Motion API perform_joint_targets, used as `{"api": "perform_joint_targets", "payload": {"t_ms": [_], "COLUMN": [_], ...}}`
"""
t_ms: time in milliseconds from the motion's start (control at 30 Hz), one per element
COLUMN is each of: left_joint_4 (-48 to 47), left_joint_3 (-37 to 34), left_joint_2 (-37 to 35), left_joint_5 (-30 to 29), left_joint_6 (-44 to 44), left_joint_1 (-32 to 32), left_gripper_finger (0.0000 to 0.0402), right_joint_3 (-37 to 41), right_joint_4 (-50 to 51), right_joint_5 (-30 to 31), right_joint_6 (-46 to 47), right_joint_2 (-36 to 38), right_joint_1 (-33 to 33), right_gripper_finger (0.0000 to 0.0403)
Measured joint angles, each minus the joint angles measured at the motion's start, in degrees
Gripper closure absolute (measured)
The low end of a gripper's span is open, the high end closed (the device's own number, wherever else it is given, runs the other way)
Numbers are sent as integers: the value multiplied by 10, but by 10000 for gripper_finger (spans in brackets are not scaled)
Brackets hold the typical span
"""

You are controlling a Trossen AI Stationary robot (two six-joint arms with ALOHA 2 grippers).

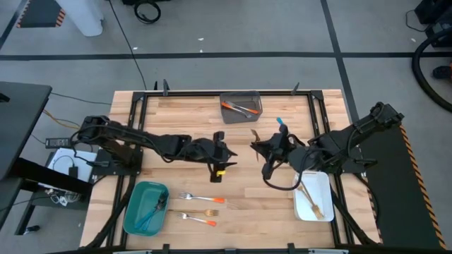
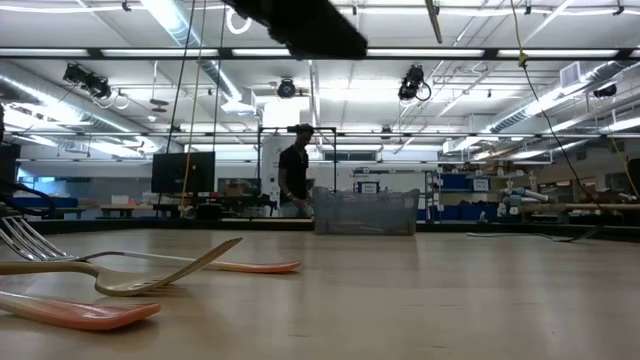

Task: Sort silverware by color (type)
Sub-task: Put the gold fork into the white bin

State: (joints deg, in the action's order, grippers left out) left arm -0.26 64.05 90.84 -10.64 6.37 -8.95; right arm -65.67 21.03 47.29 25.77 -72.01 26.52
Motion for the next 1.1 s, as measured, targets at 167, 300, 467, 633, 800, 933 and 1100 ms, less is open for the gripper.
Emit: {"api": "perform_joint_targets", "payload": {"t_ms": [167, 300, 467, 633, 800, 933, 1100], "left_joint_4": [-63, -102, -144, -158, -160, -180, -197], "left_joint_3": [0, 0, 0, 0, 0, 0, 0], "left_joint_2": [-1, -1, -1, -1, -1, -1, 7], "left_joint_5": [0, 0, 0, 0, 0, 0, 0], "left_joint_6": [-27, -36, -47, -49, -47, -51, -29], "left_joint_1": [-17, -29, -37, -41, -41, -41, -36], "left_gripper_finger": [255, 255, 255, 255, 255, 255, 255], "right_joint_3": [0, 0, 0, 0, 0, 0, 0], "right_joint_4": [49, 91, 145, 181, 218, 274, 350], "right_joint_5": [-34, -62, -98, -134, -164, -179, -200], "right_joint_6": [73, 132, 206, 264, 301, 353, 432], "right_joint_2": [0, 0, 0, 0, 0, 0, 0], "right_joint_1": [0, -2, -3, -3, -3, 2, 19], "right_gripper_finger": [373, 373, 373, 373, 373, 373, 373]}}
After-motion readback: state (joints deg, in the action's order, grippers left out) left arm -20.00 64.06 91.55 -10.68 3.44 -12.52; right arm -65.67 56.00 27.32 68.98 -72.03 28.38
